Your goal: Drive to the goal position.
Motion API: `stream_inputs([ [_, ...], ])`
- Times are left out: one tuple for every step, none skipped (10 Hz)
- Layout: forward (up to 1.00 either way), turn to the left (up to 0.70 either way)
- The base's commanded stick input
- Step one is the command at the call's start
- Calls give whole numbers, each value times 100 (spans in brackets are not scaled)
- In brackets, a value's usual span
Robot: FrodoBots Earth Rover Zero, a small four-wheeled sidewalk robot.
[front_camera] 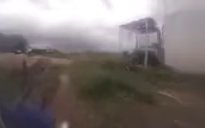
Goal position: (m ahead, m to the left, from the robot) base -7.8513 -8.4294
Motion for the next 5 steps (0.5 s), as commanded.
stream_inputs([
  [0,-70],
  [0,-70],
  [0,-70],
  [0,-70],
  [0,-70],
])
